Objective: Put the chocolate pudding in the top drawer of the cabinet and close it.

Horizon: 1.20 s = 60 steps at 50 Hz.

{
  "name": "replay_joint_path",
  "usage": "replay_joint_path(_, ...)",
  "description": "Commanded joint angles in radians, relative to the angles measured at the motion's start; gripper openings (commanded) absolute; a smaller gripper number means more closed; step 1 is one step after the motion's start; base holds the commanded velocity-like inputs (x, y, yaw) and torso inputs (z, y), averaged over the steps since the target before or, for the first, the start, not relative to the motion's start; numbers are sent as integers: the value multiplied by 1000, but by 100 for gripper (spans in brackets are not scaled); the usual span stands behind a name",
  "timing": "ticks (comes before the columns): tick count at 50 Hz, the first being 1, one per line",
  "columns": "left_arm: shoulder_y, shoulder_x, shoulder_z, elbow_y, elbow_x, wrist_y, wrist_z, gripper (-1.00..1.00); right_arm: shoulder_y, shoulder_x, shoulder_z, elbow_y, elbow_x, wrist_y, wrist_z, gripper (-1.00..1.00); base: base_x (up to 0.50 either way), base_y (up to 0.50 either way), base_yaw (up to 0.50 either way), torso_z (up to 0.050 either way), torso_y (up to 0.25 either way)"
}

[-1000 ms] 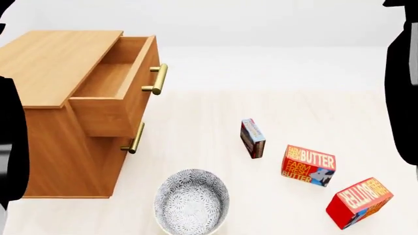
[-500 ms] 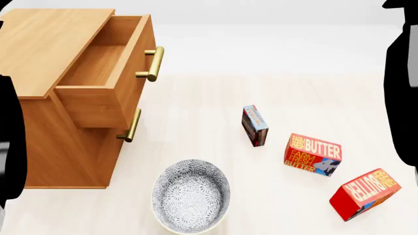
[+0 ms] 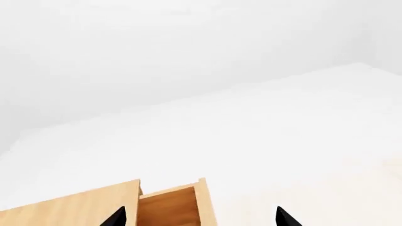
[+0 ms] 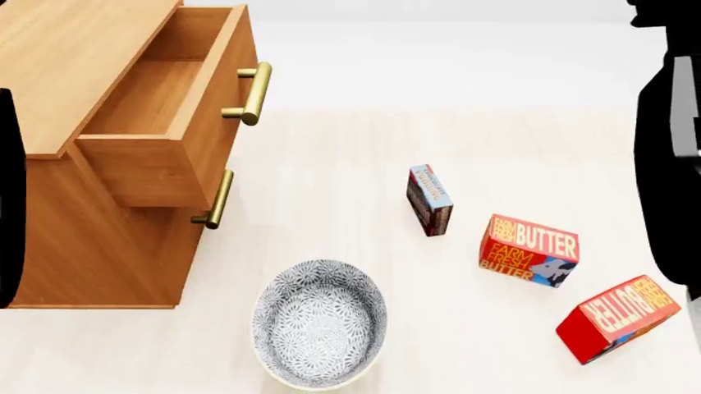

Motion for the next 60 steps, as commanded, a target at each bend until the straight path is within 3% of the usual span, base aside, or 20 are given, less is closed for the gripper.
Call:
replay_joint_path(1, -157, 50, 131, -280, 28, -48, 146, 100, -31, 3, 1, -55, 6, 33, 0, 100, 0, 0, 0, 0, 0)
replay_joint_path(9, -176, 58, 200, -287, 20, -173, 219, 100, -45, 6, 0, -76, 10, 45, 0, 100, 0, 0, 0, 0, 0)
replay_joint_path(26, -164, 73, 219, -329, 11, -210, 245, 100, -41, 1, -6, -47, 11, 27, -4, 100, 0, 0, 0, 0, 0)
replay_joint_path(60, -67, 113, 137, -441, -17, -120, 186, 100, -74, 14, -19, -90, 16, 54, -7, 100, 0, 0, 0, 0, 0)
